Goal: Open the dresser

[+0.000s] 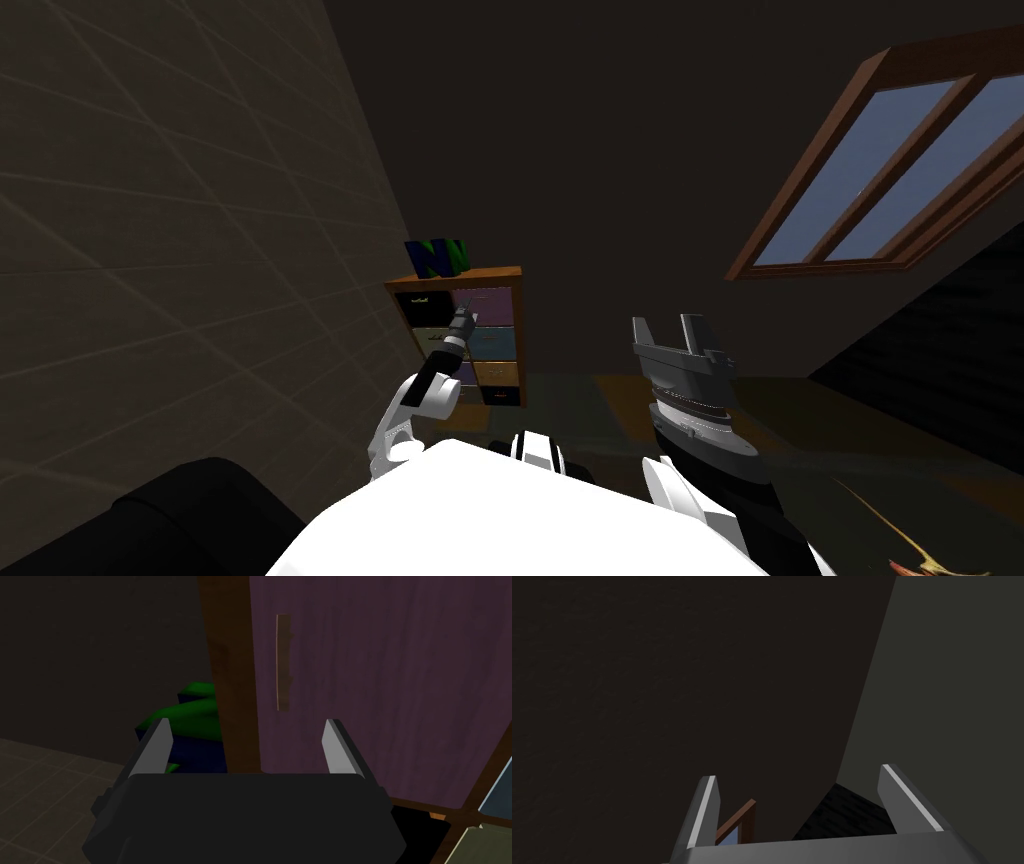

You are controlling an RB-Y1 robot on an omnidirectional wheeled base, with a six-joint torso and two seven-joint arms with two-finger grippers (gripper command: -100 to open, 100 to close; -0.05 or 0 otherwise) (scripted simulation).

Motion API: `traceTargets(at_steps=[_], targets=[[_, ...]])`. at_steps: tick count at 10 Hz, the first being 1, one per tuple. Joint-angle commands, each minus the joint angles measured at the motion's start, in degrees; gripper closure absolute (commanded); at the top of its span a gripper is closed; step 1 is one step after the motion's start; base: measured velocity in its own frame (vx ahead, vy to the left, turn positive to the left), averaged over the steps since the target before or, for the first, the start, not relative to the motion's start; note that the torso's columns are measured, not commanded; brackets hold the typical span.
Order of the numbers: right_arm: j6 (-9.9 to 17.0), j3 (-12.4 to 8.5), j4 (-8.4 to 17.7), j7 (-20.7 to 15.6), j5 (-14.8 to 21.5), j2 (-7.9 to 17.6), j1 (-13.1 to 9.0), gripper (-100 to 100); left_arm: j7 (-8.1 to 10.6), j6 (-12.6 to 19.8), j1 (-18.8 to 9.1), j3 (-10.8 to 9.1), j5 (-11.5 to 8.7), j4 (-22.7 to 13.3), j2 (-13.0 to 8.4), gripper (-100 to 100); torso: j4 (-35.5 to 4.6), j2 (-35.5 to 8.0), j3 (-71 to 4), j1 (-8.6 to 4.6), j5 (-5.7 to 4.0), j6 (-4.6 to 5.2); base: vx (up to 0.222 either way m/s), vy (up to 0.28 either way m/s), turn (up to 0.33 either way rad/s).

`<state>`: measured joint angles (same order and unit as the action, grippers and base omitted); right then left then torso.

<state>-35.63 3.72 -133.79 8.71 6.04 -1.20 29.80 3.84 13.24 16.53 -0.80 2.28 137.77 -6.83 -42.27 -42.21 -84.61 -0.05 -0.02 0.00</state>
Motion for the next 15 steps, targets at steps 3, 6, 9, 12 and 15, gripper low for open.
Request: traceTargets(at_steps=[3,6,9,12,15], targets=[[0.0,0.0,0.0,0.0,0.0,0.0,0.0,0,-0.37,5.9,-0.99,-0.67,-0.44,-0.04,2.12,-100,-0.03,-0.13,0.07,0.1,0.03,0.0,0.1,-0.033,0.005],[0.0,0.0,0.0,0.0,0.0,0.0,-0.01,0,-0.24,7.97,-0.75,-0.98,-0.65,1.73,2.53,-100,-0.06,-0.23,0.13,0.1,0.03,0.0,0.061,-0.006,-0.005],[0.0,0.0,0.0,0.0,0.0,0.0,-0.01,0,-0.28,7.08,-0.94,-0.93,-0.65,0.67,2.57,100,0.0,-0.08,0.02,0.04,0.02,0.0,0.046,0.004,-0.001],[0.01,0.0,0.01,0.0,0.0,0.0,-0.03,0,-0.15,8.18,-0.37,-0.78,-0.86,2.98,2.25,100,0.2,-0.1,0.09,0.15,0.17,0.0,-0.106,-0.005,0.014],[0.01,0.0,0.01,0.0,0.0,-0.01,-0.04,0,-0.08,8.53,0.14,-0.51,-1.0,4.0,2.08,100,0.12,-0.03,0.05,0.12,0.12,-0.06,-0.16,-0.034,0.012]])
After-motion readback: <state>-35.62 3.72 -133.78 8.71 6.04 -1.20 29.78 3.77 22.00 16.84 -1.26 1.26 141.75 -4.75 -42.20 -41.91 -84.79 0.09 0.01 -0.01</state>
